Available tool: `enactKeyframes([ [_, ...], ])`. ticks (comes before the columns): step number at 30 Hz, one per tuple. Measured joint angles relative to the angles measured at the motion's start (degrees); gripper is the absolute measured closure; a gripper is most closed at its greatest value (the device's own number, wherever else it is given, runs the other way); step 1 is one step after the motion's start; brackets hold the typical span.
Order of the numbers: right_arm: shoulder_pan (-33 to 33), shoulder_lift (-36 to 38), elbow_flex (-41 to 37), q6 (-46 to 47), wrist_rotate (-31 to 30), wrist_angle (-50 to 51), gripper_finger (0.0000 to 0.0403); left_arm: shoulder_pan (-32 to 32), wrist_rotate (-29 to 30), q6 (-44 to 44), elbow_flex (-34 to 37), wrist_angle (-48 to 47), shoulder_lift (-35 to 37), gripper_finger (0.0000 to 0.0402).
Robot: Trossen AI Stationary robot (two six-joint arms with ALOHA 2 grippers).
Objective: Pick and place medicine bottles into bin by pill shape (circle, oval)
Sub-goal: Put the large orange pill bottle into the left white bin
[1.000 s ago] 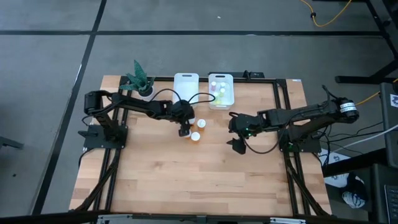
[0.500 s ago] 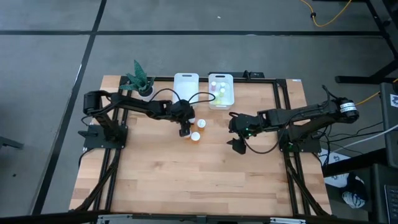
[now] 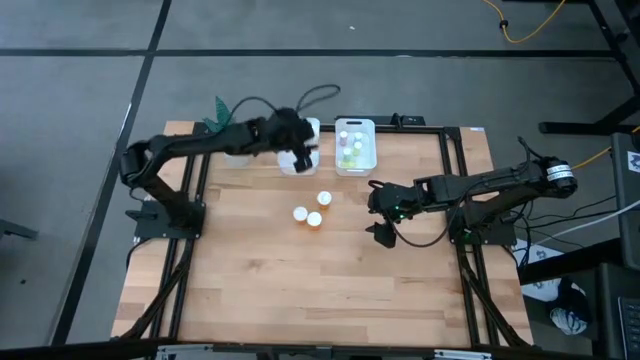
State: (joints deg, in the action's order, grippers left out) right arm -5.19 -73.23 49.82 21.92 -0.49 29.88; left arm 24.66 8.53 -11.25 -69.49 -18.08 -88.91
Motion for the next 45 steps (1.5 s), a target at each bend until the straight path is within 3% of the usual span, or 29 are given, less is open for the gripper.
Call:
enactKeyframes([
  [6,0.0,0.0,-1.0,0.0,0.0,-0.1,0.0111,9.6,-3.8,3.1,-0.1,-0.5,-5.9,0.0218],
  [17,0.0,0.0,-1.5,0.1,0.0,0.2,0.0111,12.9,-4.7,3.2,0.0,3.8,-14.7,0.0218],
  [22,0.0,0.0,-1.5,0.1,0.0,0.0,0.0111,13.8,-5.0,6.5,0.0,3.5,-16.5,0.0169],
  [27,0.0,0.0,-1.5,0.1,0.0,0.0,0.0111,13.7,-5.0,7.1,0.0,3.7,-16.9,0.0139],
  [35,0.0,0.0,-1.5,0.3,0.1,0.0,0.0111,12.1,-5.0,6.4,-1.9,2.7,-14.8,0.0134],
  [45,0.0,0.0,-1.5,0.2,0.1,0.0,0.0111,3.0,-5.0,6.5,-7.0,-11.1,-6.3,0.0139],
])
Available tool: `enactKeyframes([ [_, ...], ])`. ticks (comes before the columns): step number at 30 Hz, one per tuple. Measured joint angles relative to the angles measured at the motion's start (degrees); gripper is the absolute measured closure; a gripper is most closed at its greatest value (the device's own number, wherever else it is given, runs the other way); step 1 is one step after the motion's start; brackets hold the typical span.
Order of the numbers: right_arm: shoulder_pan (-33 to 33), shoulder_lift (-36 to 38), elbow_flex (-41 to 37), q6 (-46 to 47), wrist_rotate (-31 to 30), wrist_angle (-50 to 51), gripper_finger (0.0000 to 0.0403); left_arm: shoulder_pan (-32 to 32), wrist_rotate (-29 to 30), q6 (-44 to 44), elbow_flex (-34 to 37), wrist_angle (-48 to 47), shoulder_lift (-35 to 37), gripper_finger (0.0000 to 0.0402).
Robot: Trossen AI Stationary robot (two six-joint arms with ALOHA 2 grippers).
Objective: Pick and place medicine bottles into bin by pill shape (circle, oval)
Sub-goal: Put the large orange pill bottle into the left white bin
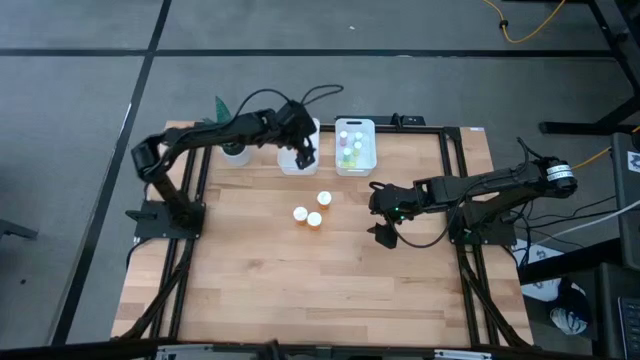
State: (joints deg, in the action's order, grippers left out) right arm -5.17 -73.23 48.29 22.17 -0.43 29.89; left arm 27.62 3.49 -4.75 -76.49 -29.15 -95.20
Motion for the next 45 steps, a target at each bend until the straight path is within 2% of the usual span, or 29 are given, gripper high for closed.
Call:
enactKeyframes([
  [6,0.0,0.0,0.0,-0.3,0.0,0.0,0.0111,-6.8,0.0,0.2,-0.1,-12.7,7.2,0.0138],
  [11,0.0,0.0,0.0,-0.4,0.0,0.1,0.0111,-12.3,0.0,7.0,0.1,-24.3,10.0,0.0142],
  [19,0.0,0.0,0.0,-0.1,0.0,0.1,0.0111,-20.7,0.6,11.3,8.3,-26.0,9.6,0.0143],
  [23,0.0,0.0,0.0,0.0,0.0,0.1,0.0111,-23.0,4.9,15.3,13.5,-22.3,9.6,0.0143],
  [25,0.0,0.0,0.0,-0.1,0.0,0.0,0.0111,-23.3,5.0,16.2,16.5,-18.9,9.3,0.0143],
  [31,0.0,0.0,0.0,-0.1,0.0,0.0,0.0111,-23.9,1.8,16.5,26.5,1.5,7.0,0.0143],
  [33,0.0,0.0,0.0,-0.1,0.0,-0.1,0.0111,-24.3,2.0,15.2,27.4,6.1,5.1,0.0143],
  [40,0.0,0.0,0.1,0.0,0.0,-0.1,0.0111,-24.5,1.4,11.9,26.8,13.5,-0.8,0.0143],
  [45,0.0,0.0,0.1,-0.1,-0.1,0.0,0.0111,-24.6,0.3,10.3,26.8,18.1,-1.5,0.0143],
])
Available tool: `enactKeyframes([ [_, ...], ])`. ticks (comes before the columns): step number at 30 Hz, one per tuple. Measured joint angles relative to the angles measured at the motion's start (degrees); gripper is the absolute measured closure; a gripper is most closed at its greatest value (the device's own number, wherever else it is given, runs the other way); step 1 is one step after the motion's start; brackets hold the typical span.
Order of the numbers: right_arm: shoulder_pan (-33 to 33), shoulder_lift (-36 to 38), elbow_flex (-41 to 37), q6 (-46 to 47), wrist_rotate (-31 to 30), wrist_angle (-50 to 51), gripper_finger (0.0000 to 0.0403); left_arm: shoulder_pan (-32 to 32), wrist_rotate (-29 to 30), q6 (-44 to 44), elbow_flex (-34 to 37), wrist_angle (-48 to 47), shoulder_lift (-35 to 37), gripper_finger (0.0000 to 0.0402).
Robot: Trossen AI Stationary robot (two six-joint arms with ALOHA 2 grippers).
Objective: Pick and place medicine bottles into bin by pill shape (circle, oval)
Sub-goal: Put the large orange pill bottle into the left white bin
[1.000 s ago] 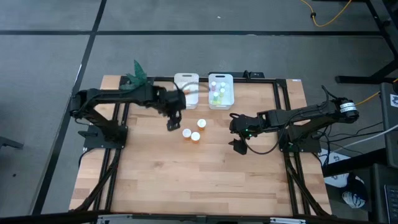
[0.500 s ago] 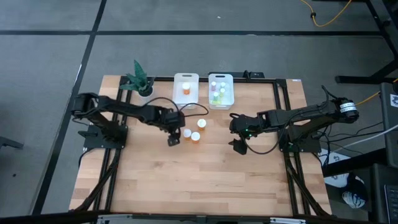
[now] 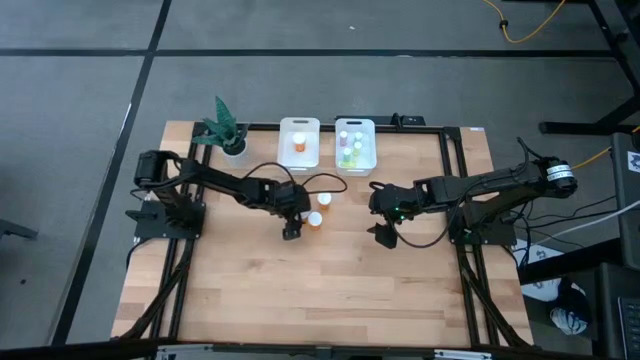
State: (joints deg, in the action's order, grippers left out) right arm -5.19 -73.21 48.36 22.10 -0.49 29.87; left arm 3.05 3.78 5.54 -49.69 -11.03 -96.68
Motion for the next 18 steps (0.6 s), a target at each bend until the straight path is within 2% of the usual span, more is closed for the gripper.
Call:
enactKeyframes([
  [7,0.0,0.0,0.0,-0.1,0.0,0.0,0.0111,0.0,-0.3,-0.1,0.0,0.7,0.0,0.0147],
  [9,0.0,0.0,0.0,-0.1,0.0,0.0,0.0111,0.0,-0.3,-0.1,0.0,0.7,0.0,0.0162],
  [14,0.0,0.0,0.0,-0.1,0.0,0.0,0.0111,0.4,-0.1,-0.1,0.0,0.9,0.4,0.0234],
  [18,0.0,0.0,0.0,-0.1,0.0,0.0,0.0111,1.8,0.1,-0.1,0.0,-1.8,3.9,0.0234],
])
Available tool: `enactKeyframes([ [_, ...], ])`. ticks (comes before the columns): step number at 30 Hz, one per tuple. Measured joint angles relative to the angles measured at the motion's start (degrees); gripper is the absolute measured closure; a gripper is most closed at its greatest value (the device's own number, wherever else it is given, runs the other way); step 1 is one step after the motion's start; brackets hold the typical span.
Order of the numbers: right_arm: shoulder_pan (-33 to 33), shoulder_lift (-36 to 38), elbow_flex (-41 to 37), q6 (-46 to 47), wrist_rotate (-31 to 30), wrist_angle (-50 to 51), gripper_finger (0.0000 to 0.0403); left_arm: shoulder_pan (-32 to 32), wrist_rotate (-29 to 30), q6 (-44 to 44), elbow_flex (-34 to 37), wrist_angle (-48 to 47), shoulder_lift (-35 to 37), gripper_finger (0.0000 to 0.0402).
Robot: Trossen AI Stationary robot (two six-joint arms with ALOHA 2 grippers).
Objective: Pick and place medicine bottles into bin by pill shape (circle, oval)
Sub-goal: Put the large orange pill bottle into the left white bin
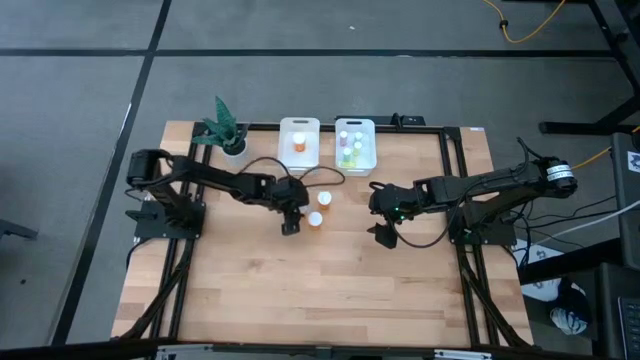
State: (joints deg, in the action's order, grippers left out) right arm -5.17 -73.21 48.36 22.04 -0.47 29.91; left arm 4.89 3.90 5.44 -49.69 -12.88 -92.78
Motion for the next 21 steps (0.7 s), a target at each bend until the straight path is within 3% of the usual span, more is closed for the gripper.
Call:
enactKeyframes([
  [4,0.0,0.0,0.0,0.0,0.0,0.0,0.0111,2.5,0.4,-0.1,0.0,-2.0,6.8,0.0234],
  [11,0.0,0.0,0.0,0.0,0.0,-0.3,0.0111,10.0,10.2,-6.0,-0.1,-0.1,15.5,0.0234],
  [16,0.0,0.0,0.0,0.0,0.0,-0.7,0.0111,18.8,8.7,-6.2,-0.1,-0.3,14.0,0.0234],
  [21,0.0,0.0,0.0,0.0,0.0,-1.7,0.0111,25.2,2.7,-6.2,-0.1,0.6,8.6,0.0234],
])
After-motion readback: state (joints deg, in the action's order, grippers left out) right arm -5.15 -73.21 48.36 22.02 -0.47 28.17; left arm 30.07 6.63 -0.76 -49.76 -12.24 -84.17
